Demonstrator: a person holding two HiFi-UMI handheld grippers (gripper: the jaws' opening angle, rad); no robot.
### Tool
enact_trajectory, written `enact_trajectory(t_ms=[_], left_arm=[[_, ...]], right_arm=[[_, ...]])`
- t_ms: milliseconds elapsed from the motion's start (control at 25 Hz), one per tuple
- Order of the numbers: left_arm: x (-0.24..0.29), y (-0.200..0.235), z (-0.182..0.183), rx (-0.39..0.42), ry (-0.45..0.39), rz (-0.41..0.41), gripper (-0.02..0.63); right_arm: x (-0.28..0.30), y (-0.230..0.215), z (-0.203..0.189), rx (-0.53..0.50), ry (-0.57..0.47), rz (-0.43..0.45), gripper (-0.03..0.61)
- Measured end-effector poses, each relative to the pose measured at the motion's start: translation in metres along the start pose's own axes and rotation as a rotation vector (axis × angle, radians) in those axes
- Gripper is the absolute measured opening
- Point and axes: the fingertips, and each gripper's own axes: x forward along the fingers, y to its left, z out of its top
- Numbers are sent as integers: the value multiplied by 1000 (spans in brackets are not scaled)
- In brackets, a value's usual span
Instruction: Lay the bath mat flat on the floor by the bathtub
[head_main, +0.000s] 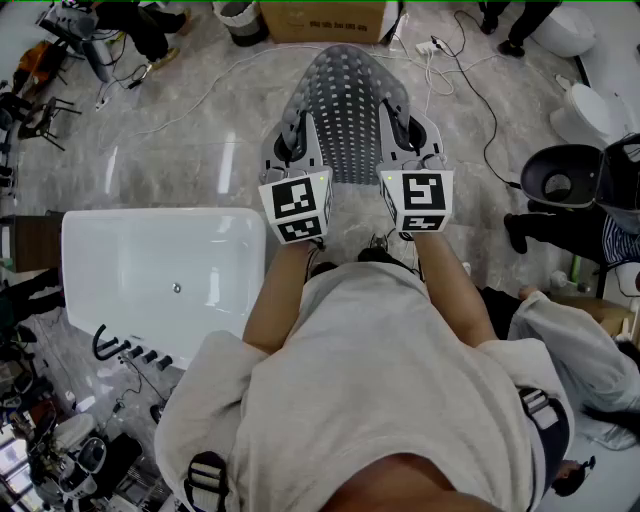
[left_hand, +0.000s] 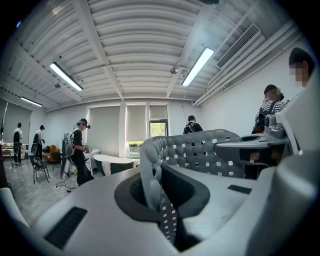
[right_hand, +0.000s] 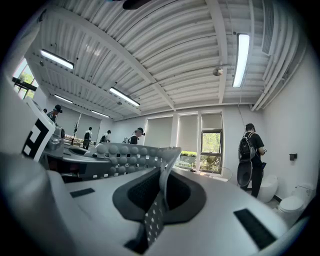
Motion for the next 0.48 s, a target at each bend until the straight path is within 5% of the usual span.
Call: enact_trajectory(t_ms=[480], left_arm=[[-17, 32, -13, -15, 18, 13, 31]], right_arm=[[13, 30, -7, -4, 13, 21, 20]])
